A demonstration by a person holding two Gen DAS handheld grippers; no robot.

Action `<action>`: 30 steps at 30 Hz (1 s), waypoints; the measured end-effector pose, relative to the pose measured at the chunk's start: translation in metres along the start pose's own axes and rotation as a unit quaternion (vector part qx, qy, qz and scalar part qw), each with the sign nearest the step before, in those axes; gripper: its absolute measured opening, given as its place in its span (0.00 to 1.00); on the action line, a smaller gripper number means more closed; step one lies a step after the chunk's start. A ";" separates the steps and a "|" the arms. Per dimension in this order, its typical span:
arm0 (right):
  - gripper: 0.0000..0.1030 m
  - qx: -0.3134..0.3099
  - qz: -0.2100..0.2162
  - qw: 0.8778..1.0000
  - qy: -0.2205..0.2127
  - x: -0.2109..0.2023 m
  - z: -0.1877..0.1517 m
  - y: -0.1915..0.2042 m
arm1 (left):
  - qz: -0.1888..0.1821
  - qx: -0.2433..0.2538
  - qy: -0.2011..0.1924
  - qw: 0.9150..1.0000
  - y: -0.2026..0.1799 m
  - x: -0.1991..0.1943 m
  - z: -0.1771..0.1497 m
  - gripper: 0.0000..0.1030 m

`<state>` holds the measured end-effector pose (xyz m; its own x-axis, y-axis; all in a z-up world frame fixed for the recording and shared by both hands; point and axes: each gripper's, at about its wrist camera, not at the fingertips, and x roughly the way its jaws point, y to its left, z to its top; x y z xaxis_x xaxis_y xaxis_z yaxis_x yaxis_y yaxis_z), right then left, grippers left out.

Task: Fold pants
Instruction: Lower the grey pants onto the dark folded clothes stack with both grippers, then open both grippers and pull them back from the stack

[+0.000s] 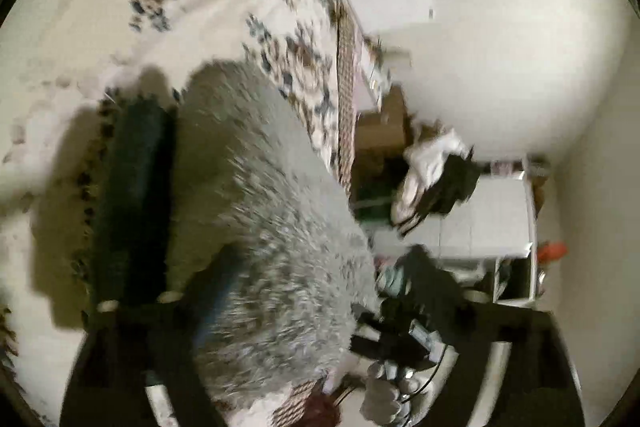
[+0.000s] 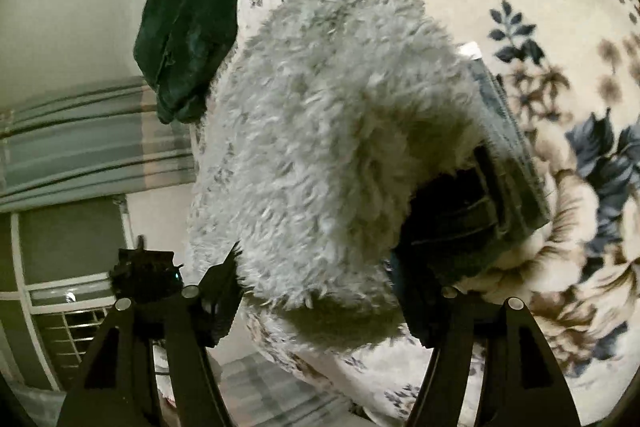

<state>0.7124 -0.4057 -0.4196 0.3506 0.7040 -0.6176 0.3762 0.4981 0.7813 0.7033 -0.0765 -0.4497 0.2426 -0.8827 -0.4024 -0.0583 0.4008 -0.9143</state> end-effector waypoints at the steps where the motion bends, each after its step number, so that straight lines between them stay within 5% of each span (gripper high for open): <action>1: 0.68 0.004 0.003 1.000 -0.004 -0.010 -0.003 0.007 | 0.016 0.006 0.013 1.000 -0.002 0.009 0.000 0.87; 2: 0.61 0.011 0.008 1.000 -0.013 -0.011 -0.003 0.006 | 0.029 0.010 0.027 0.999 -0.002 0.019 0.000 0.87; 3: 0.39 0.011 0.009 1.000 -0.018 -0.011 -0.003 0.007 | 0.045 0.015 0.046 0.998 -0.001 0.031 -0.002 0.87; 5: 0.32 0.007 -0.001 1.000 -0.028 -0.017 0.000 0.005 | 0.080 0.032 0.054 0.995 -0.004 0.042 -0.007 0.85; 7: 0.27 -0.006 -0.007 0.999 -0.036 -0.021 -0.006 0.011 | 0.123 0.074 0.058 0.988 -0.015 0.047 -0.018 0.63; 8: 0.26 -0.014 -0.013 0.999 -0.040 -0.029 -0.006 0.019 | 0.142 0.089 0.057 0.984 -0.020 0.046 -0.022 0.42; 9: 0.25 -0.017 -0.015 0.999 -0.042 -0.033 -0.009 0.021 | 0.155 0.102 0.053 0.981 -0.024 0.043 -0.029 0.36; 16: 0.22 -0.038 -0.019 0.998 -0.036 -0.041 -0.044 0.030 | 0.155 0.056 0.041 0.985 -0.001 0.010 -0.075 0.32; 20: 0.22 -0.044 -0.060 0.997 -0.025 -0.027 -0.055 0.024 | 0.161 0.028 0.051 0.985 0.019 0.013 -0.091 0.32; 23: 0.24 -0.058 -0.073 0.995 -0.021 -0.021 -0.049 0.035 | 0.179 0.054 0.043 0.982 0.002 0.013 -0.096 0.32; 28: 0.35 -0.115 -0.132 0.984 -0.034 -0.042 -0.056 0.064 | 0.256 0.124 0.018 0.959 -0.049 0.010 -0.104 0.35; 30: 0.69 -0.149 -0.172 0.973 -0.049 -0.056 -0.064 0.083 | 0.292 0.145 0.011 0.945 -0.068 0.010 -0.110 0.49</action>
<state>0.6690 -0.3715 -0.3146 0.3328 0.4257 -0.8414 0.2253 0.8305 0.5094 0.6026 -0.1395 -0.3962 0.2304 -0.4944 -0.8382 0.0921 0.8686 -0.4869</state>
